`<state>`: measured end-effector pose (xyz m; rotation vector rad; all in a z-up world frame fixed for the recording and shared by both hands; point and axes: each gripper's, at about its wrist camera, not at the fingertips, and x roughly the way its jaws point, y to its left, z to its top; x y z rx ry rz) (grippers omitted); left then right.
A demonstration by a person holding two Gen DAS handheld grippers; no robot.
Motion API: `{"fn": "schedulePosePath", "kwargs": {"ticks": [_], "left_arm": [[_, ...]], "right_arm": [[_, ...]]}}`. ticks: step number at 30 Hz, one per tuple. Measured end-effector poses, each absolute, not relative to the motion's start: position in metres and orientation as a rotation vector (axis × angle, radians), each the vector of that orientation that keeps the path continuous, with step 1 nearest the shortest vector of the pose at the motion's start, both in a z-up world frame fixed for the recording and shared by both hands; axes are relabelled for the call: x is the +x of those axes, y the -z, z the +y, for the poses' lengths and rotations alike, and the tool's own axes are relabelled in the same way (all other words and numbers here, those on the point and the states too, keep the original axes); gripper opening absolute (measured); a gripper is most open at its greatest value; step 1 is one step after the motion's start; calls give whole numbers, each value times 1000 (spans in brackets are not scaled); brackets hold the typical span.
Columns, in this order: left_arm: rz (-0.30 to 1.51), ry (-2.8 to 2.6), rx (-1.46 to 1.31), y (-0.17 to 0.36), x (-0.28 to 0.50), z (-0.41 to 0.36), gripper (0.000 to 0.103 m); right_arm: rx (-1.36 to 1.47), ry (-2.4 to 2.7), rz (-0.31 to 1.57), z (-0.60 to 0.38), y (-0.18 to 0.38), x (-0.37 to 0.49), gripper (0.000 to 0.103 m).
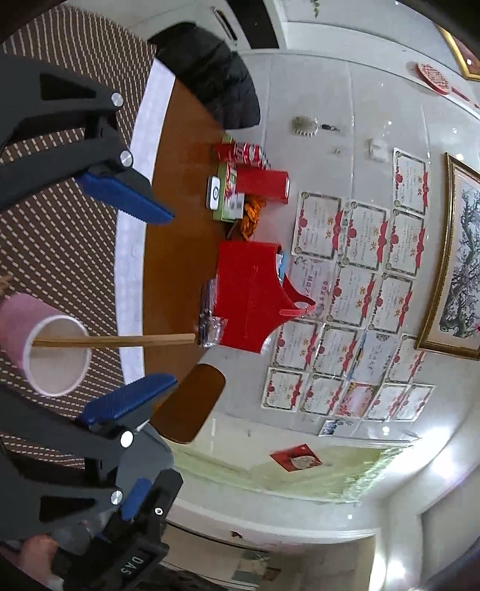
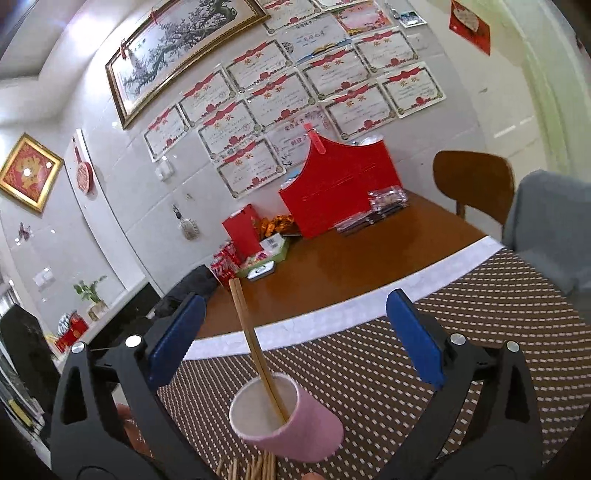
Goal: Organize utensils
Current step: 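Move both open tools back down to the chopstick pile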
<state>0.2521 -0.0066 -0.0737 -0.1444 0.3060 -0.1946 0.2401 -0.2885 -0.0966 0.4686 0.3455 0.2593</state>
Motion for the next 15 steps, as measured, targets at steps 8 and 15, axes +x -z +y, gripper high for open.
{"fn": "schedulePosePath", "kwargs": {"ticks": [8, 15], "left_arm": [[377, 124, -65, 66, 200, 12, 82], [476, 80, -24, 87, 167, 32, 82]], "right_arm": [[374, -237, 425, -282, 86, 197, 97], [302, -259, 495, -268, 97, 164, 97]]}}
